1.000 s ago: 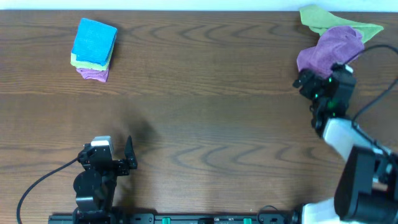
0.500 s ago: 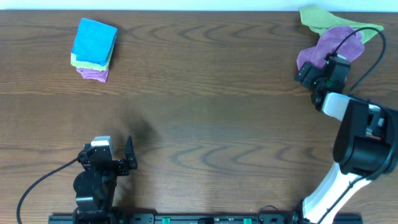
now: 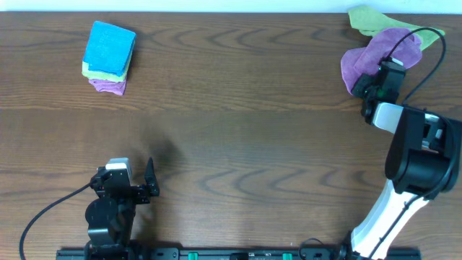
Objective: Fold the cloth
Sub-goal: 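Reach the right gripper to the purple cloth and grasp it, then lift the purple cloth with the right gripper and drag it toward center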
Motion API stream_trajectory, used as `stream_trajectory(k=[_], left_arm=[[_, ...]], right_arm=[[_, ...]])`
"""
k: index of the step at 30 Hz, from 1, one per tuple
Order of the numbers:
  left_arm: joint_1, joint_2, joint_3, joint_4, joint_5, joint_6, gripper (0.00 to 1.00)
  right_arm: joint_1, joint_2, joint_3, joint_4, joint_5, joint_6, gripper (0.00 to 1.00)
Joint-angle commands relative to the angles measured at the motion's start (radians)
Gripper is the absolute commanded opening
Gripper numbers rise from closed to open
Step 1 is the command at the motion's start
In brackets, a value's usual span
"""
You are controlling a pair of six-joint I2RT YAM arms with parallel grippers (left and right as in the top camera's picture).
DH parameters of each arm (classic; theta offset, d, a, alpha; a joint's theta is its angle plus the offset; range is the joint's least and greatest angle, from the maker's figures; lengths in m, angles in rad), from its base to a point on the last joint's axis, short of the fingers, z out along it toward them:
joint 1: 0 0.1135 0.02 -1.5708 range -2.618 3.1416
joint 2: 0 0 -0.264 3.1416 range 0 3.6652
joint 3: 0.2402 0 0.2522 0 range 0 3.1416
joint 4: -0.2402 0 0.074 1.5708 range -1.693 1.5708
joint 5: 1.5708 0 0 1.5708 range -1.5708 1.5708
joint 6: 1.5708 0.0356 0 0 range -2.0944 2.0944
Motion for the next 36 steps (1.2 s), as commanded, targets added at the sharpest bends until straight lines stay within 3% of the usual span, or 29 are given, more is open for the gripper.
stream_trajectory(k=[1,8,13,22,30,33,36], left_arm=[[0.003,-0.006,-0.020,-0.005,-0.004,0.017,0.96],[0.003,-0.006,-0.020,-0.005,-0.004,0.017,0.95],[0.003,-0.006,-0.020,-0.005,-0.004,0.017,0.95],[0.003,-0.006,-0.020,-0.005,-0.004,0.017,0.95],[0.003,-0.006,-0.020,-0.005,-0.004,0.017,0.95],[0.003,-0.006,-0.020,-0.005,-0.004,0.017,0.95],[0.003,-0.006,-0.020,-0.005,-0.004,0.017,0.95]], right_arm=[[-0.002,0.006,0.015,-0.002,-0.087,0.035,0.01],[0.005,-0.101,0.016,-0.017,-0.276,0.058,0.01],[0.045,-0.305,0.016,-0.130,-0.466,0.054,0.01],[0.269,-0.630,0.016,-0.245,-0.651,0.063,0.01],[0.684,-0.755,0.031,-0.203,-0.601,0.099,0.01],[0.711,-0.770,0.035,-0.267,-0.487,0.099,0.01],[0.653,-0.770,0.035,-0.480,-0.361,0.099,0.01]])
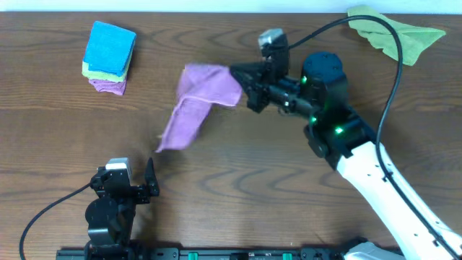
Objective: Fold the cloth
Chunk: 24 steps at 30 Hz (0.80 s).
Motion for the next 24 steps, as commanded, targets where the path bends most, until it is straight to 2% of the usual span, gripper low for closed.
stream_trajectory(k=[1,2,3,9,13,16,17,18,19,20,24], left_arm=[[0.003,-0.006,-0.020,-0.005,-0.004,0.017,0.96],[0.003,-0.006,-0.020,-0.005,-0.004,0.017,0.95],[0.003,-0.006,-0.020,-0.005,-0.004,0.017,0.95],[0.003,-0.006,-0.020,-0.005,-0.004,0.017,0.95],[0.003,-0.006,-0.020,-0.005,-0.004,0.017,0.95],[0.003,-0.006,-0.020,-0.005,-0.004,0.017,0.95],[0.003,-0.006,-0.020,-0.005,-0.004,0.017,0.95],[0.003,-0.006,-0.020,-0.005,-0.004,0.017,0.95],[0.003,-0.006,-0.020,-0.005,-0.004,0.017,0.95],[0.003,-0.006,-0.020,-0.005,-0.004,0.017,0.95],[0.003,-0.006,-0.020,-0.005,-0.004,0.017,0.95]], right_arm=[[-0.071,-0.006,0.010,-0.164,0.227,0.013,0.19],[-0.090,-0.006,0.010,-0.226,0.288,0.018,0.50],[-0.112,-0.006,0.010,-0.288,0.347,0.034,0.99],[-0.168,-0.007,0.010,-0.361,0.274,0.015,0.99],[-0.151,0.001,0.009,-0.390,0.074,-0.121,0.99],[-0.106,0.026,0.008,-0.470,0.064,-0.169,0.91],[-0.092,0.033,0.008,-0.489,0.063,-0.168,0.83],[-0.079,0.036,0.008,-0.501,0.061,-0.168,0.69],[-0.064,0.038,0.008,-0.505,0.062,-0.168,0.74],[-0.056,0.038,0.008,-0.504,0.068,-0.169,0.99],[-0.048,0.038,0.008,-0.544,0.066,-0.161,0.99]])
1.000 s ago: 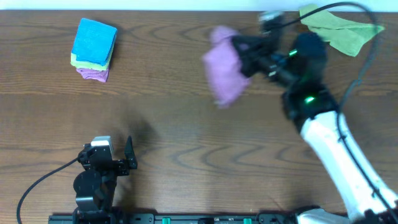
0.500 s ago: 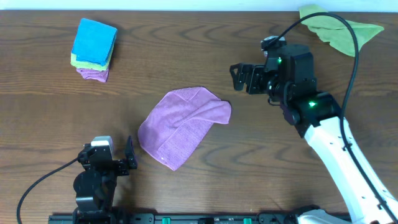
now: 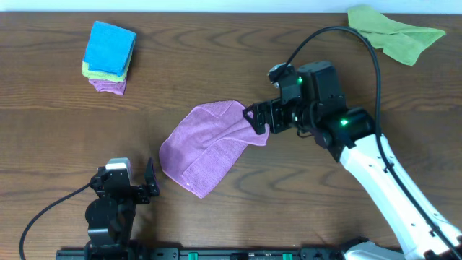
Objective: Fold the cloth
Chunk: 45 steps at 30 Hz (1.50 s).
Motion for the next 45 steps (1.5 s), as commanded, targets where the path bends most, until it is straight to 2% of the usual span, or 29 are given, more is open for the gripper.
stream_trajectory(k=[1,45], left_arm=[[0.003,-0.006,-0.020,-0.005,-0.004,0.017,0.95],[0.003,-0.006,-0.020,-0.005,-0.004,0.017,0.95]], right_arm=[[0.008,0.004,0.006,-0.039,-0.016,-0.015,0.99],[0.007,0.004,0.006,-0.054,-0.014,-0.015,0.99]])
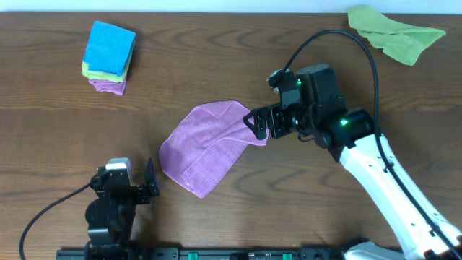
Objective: Fold the cloth
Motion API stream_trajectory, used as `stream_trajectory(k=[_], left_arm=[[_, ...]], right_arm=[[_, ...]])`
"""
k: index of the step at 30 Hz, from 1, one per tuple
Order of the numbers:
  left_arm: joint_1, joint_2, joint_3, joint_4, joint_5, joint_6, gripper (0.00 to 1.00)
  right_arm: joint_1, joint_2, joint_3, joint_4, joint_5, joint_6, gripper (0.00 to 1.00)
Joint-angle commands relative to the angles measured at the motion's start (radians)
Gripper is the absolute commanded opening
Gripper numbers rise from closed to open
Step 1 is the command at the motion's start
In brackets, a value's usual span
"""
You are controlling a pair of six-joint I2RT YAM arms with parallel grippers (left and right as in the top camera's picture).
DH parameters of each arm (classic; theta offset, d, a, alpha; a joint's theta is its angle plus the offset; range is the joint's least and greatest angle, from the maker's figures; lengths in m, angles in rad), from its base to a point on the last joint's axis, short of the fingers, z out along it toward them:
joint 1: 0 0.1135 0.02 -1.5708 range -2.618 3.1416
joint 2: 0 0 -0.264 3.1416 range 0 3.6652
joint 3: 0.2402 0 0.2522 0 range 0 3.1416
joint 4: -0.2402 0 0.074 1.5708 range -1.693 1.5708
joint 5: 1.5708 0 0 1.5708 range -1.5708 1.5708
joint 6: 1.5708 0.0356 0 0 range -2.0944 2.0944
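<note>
A purple cloth (206, 148) lies spread and rumpled on the wooden table, left of centre, with one edge doubled over along its right side. My right gripper (257, 123) hangs at the cloth's right corner, its fingers apart over the fabric. Down at the front left, my left gripper (151, 180) rests low and open, just clear of the cloth's lower left edge, holding nothing.
A stack of folded cloths (108, 56), blue on green on purple, sits at the back left. A crumpled green cloth (393, 30) lies at the back right corner. The right arm's cable (339, 35) arcs above the table.
Almost nothing differs. The right gripper has shifted very slightly at the cloth's right corner, and the purple cloth lies as it did. The left arm is still.
The right gripper was first on the purple cloth at the back right, next to the green one. Then it held the cloth hanging over the table's middle. After that the cloth lay spread left of centre, where it stays with the gripper at its right corner.
</note>
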Motion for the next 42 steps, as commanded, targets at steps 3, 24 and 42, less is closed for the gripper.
stream_trajectory(k=[3,24,42], left_arm=[[0.003,-0.006,-0.020,-0.005,-0.004,0.017,0.95],[0.003,-0.006,-0.020,-0.005,-0.004,0.017,0.95],[0.003,-0.006,-0.020,-0.005,-0.004,0.017,0.95]], right_arm=[[0.007,0.004,0.006,-0.001,-0.007,-0.013,0.99],[0.034,0.331,-0.064,0.015,0.232,-0.018,0.70],[0.059,0.438,-0.064,0.148,0.172,-0.003,0.02]])
